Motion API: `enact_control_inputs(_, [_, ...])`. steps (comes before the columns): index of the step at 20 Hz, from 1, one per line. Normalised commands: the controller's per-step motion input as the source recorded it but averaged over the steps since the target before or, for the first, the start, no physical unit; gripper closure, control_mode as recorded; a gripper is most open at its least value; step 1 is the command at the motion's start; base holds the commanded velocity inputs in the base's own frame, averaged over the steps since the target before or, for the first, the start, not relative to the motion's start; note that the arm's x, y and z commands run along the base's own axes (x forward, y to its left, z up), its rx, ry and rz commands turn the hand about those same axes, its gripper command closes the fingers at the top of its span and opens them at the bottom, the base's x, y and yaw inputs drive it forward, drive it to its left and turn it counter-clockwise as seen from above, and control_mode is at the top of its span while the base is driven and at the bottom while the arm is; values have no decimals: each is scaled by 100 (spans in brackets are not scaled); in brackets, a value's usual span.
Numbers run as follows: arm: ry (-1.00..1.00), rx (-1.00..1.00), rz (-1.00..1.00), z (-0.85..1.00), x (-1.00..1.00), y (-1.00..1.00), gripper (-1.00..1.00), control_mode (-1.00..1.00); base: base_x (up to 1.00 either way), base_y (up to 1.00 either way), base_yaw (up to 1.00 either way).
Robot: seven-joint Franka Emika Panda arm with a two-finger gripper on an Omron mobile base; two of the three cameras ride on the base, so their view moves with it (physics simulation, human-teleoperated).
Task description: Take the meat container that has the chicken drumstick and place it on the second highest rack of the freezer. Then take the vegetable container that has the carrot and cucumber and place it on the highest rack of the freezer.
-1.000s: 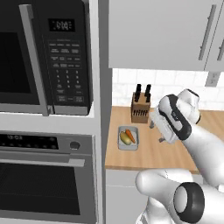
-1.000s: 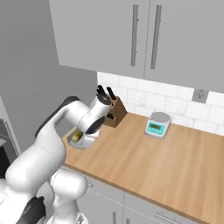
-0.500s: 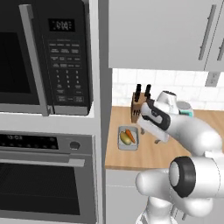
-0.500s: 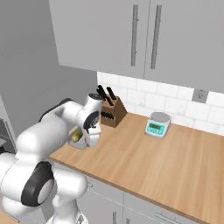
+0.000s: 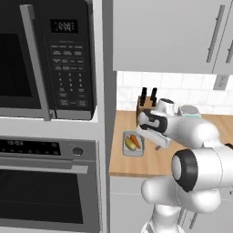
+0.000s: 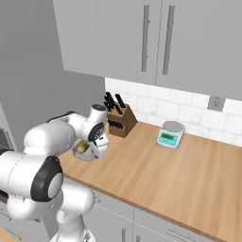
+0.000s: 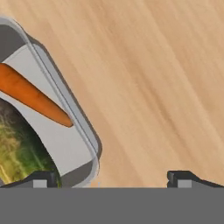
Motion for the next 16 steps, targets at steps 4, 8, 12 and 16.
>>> enact_control_inputs(4, [-1, 0, 9, -50, 30, 8, -100, -100, 0, 0, 0])
enact_control_inputs(8, [-2, -2, 9, -39, 41, 10, -100, -100, 0, 0, 0])
enact_control_inputs(12, [0, -2, 11, -42, 29, 12, -100, -100, 0, 0, 0])
enact_control_inputs(16, [0, -2, 10, -36, 5, 5, -100, -100, 0, 0, 0])
